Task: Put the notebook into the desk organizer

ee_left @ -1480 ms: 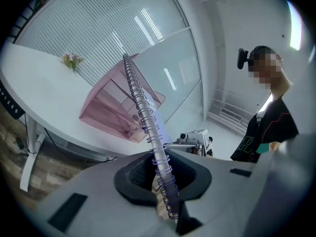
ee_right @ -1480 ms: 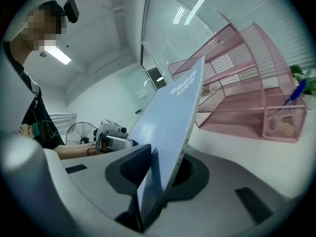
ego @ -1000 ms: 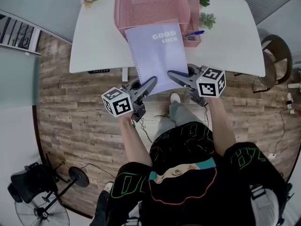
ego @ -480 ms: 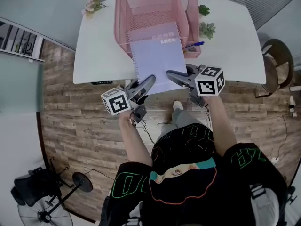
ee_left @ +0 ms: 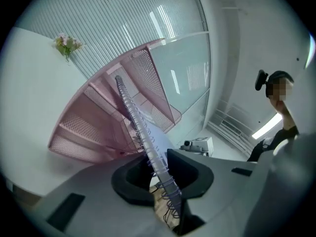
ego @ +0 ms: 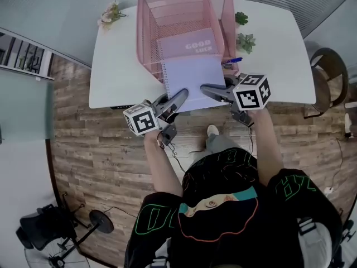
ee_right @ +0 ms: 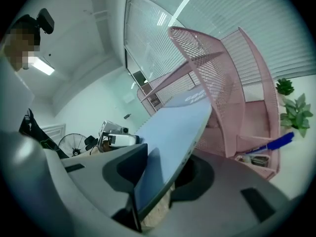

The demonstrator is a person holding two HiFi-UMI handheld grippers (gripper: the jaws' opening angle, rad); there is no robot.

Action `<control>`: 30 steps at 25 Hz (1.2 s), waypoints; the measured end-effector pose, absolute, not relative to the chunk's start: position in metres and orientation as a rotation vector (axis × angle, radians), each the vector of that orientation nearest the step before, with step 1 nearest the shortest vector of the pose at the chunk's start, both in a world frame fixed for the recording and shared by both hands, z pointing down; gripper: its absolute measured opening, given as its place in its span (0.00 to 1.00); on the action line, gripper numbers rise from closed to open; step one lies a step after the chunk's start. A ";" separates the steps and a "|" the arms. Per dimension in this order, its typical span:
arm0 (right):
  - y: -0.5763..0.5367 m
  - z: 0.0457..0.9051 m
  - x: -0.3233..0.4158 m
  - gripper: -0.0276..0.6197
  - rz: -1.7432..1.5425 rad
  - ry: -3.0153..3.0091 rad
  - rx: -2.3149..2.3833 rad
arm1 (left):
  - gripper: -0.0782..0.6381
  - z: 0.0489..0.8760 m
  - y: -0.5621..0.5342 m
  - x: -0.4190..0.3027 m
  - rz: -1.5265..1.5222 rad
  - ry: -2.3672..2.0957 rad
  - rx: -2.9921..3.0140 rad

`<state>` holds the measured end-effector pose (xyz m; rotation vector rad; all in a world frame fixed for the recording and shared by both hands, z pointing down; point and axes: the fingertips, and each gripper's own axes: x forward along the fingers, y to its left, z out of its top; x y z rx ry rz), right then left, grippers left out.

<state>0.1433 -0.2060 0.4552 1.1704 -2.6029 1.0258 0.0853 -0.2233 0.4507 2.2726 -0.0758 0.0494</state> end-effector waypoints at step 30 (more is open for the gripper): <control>-0.191 0.389 0.194 0.06 0.445 -2.519 1.316 | 0.24 0.438 -0.260 0.092 -0.073 -0.166 2.256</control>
